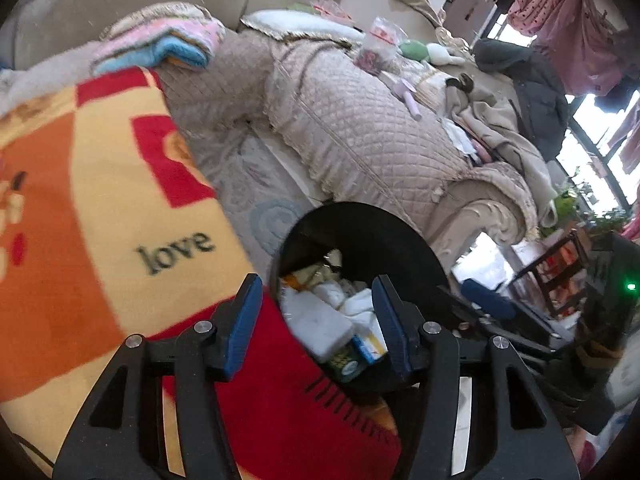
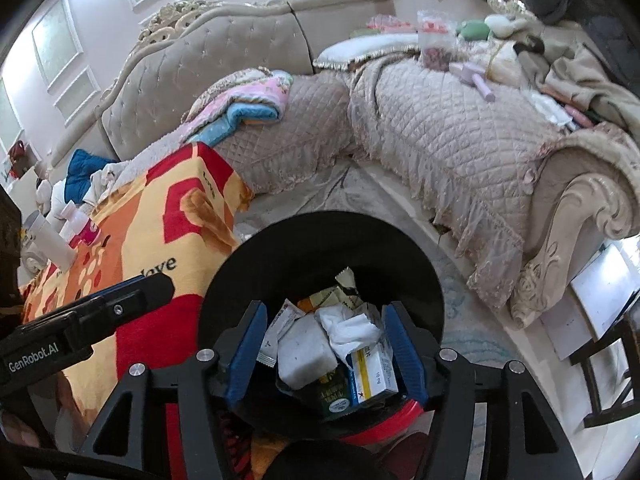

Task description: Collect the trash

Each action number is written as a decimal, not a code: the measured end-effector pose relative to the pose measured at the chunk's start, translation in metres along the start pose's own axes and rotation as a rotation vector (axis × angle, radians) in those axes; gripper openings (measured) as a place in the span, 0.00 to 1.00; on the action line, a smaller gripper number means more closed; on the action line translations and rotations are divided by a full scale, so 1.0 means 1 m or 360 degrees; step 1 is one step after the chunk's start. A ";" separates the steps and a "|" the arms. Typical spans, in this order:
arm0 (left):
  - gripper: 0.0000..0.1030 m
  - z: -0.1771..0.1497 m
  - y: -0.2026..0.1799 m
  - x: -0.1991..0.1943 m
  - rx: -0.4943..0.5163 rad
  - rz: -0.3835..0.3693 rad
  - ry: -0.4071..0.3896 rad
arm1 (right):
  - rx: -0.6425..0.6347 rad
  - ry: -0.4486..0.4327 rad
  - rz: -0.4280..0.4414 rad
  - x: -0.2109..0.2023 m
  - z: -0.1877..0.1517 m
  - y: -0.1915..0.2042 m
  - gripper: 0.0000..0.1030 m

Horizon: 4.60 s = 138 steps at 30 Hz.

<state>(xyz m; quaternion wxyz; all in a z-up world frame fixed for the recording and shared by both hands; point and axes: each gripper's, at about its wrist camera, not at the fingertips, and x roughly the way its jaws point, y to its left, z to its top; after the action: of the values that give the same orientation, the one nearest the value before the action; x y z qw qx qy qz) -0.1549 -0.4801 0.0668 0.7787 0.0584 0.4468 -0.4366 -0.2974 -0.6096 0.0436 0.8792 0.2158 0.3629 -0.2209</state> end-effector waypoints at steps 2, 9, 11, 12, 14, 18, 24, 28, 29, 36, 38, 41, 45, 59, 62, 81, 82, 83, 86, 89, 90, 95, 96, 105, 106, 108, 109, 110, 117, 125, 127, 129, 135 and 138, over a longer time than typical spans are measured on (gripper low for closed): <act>0.54 -0.003 0.002 -0.012 0.0013 0.0043 -0.0039 | -0.0008 -0.0054 -0.0016 -0.011 -0.001 0.007 0.61; 0.54 -0.013 0.007 -0.054 0.0017 0.0147 -0.0191 | -0.0100 -0.0227 -0.0091 -0.048 -0.001 0.036 0.66; 0.54 -0.017 0.010 -0.066 0.0026 0.0173 -0.0237 | -0.0113 -0.0268 -0.0097 -0.057 -0.001 0.041 0.66; 0.54 -0.019 0.010 -0.073 0.0030 0.0194 -0.0263 | -0.0115 -0.0287 -0.0096 -0.062 -0.001 0.044 0.66; 0.54 -0.022 0.012 -0.082 0.0038 0.0218 -0.0291 | -0.0120 -0.0318 -0.0090 -0.070 -0.002 0.049 0.66; 0.54 -0.028 0.015 -0.097 0.0038 0.0263 -0.0334 | -0.0158 -0.0359 -0.0102 -0.082 -0.005 0.061 0.67; 0.54 -0.035 0.018 -0.116 0.0051 0.0315 -0.0423 | -0.0201 -0.0407 -0.0105 -0.096 -0.009 0.074 0.68; 0.54 -0.038 0.018 -0.126 0.0068 0.0340 -0.0476 | -0.0232 -0.0454 -0.0123 -0.104 -0.011 0.081 0.73; 0.54 -0.038 0.018 -0.127 0.0073 0.0348 -0.0486 | -0.0239 -0.0462 -0.0126 -0.106 -0.011 0.083 0.73; 0.54 -0.041 0.017 -0.135 0.0087 0.0364 -0.0532 | -0.0260 -0.0485 -0.0122 -0.114 -0.012 0.088 0.73; 0.54 -0.042 0.016 -0.136 0.0088 0.0368 -0.0539 | -0.0260 -0.0490 -0.0123 -0.116 -0.012 0.089 0.74; 0.54 -0.042 0.016 -0.137 0.0090 0.0361 -0.0542 | -0.0257 -0.0495 -0.0124 -0.117 -0.011 0.088 0.74; 0.54 -0.042 0.015 -0.137 0.0095 0.0359 -0.0544 | -0.0258 -0.0496 -0.0126 -0.118 -0.011 0.088 0.75; 0.54 -0.044 0.016 -0.134 0.0092 0.0358 -0.0530 | -0.0254 -0.0464 -0.0131 -0.115 -0.012 0.089 0.76; 0.54 -0.045 0.017 -0.132 0.0086 0.0354 -0.0522 | -0.0249 -0.0457 -0.0128 -0.113 -0.012 0.088 0.76; 0.54 -0.049 0.017 -0.127 0.0074 0.0346 -0.0506 | -0.0261 -0.0433 -0.0131 -0.109 -0.013 0.090 0.77; 0.54 -0.049 0.017 -0.127 0.0075 0.0344 -0.0504 | -0.0261 -0.0431 -0.0131 -0.108 -0.013 0.090 0.77; 0.54 -0.049 0.017 -0.127 0.0074 0.0345 -0.0503 | -0.0260 -0.0428 -0.0132 -0.108 -0.013 0.089 0.77; 0.54 -0.050 0.016 -0.126 0.0073 0.0343 -0.0500 | -0.0254 -0.0421 -0.0129 -0.107 -0.013 0.088 0.77; 0.54 -0.050 0.016 -0.126 0.0072 0.0343 -0.0500 | -0.0255 -0.0421 -0.0131 -0.107 -0.013 0.087 0.77; 0.54 -0.051 0.016 -0.126 0.0072 0.0342 -0.0499 | -0.0257 -0.0422 -0.0132 -0.107 -0.013 0.087 0.77; 0.54 -0.050 0.016 -0.126 0.0073 0.0345 -0.0501 | -0.0254 -0.0416 -0.0126 -0.107 -0.013 0.087 0.77; 0.54 -0.050 0.016 -0.126 0.0073 0.0344 -0.0500 | -0.0256 -0.0415 -0.0125 -0.107 -0.013 0.087 0.77; 0.54 -0.055 0.013 -0.121 0.0063 0.0340 -0.0487 | -0.0262 -0.0402 -0.0131 -0.105 -0.013 0.086 0.77; 0.54 -0.055 0.012 -0.121 0.0063 0.0339 -0.0485 | -0.0261 -0.0401 -0.0130 -0.105 -0.013 0.086 0.77; 0.54 -0.057 0.011 -0.120 0.0061 0.0338 -0.0482 | -0.0263 -0.0400 -0.0132 -0.104 -0.013 0.086 0.77; 0.54 -0.056 0.012 -0.120 0.0061 0.0339 -0.0482 | -0.0265 -0.0399 -0.0133 -0.104 -0.014 0.086 0.77; 0.54 -0.056 0.012 -0.119 0.0061 0.0337 -0.0479 | -0.0264 -0.0399 -0.0133 -0.105 -0.013 0.086 0.77; 0.54 -0.058 0.010 -0.117 0.0059 0.0331 -0.0465 | -0.0261 -0.0387 -0.0135 -0.102 -0.016 0.083 0.77; 0.54 -0.058 0.009 -0.114 0.0067 0.0322 -0.0449 | -0.0262 -0.0386 -0.0135 -0.102 -0.015 0.084 0.78; 0.54 -0.059 0.008 -0.113 0.0069 0.0320 -0.0447 | -0.0263 -0.0386 -0.0136 -0.102 -0.015 0.084 0.78; 0.54 -0.060 0.007 -0.113 0.0069 0.0321 -0.0447 | -0.0263 -0.0384 -0.0136 -0.102 -0.015 0.084 0.78; 0.54 -0.061 0.006 -0.112 0.0069 0.0317 -0.0446 | -0.0259 -0.0371 -0.0139 -0.098 -0.017 0.080 0.78; 0.54 -0.060 0.005 -0.111 0.0084 0.0310 -0.0459 | -0.0258 -0.0360 -0.0141 -0.095 -0.018 0.077 0.78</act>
<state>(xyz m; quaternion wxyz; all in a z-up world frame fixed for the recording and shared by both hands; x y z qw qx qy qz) -0.2144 -0.3782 0.1124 0.8715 0.0587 0.3111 -0.3744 -0.3263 -0.5153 0.1184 0.9184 0.1016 0.2874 -0.2523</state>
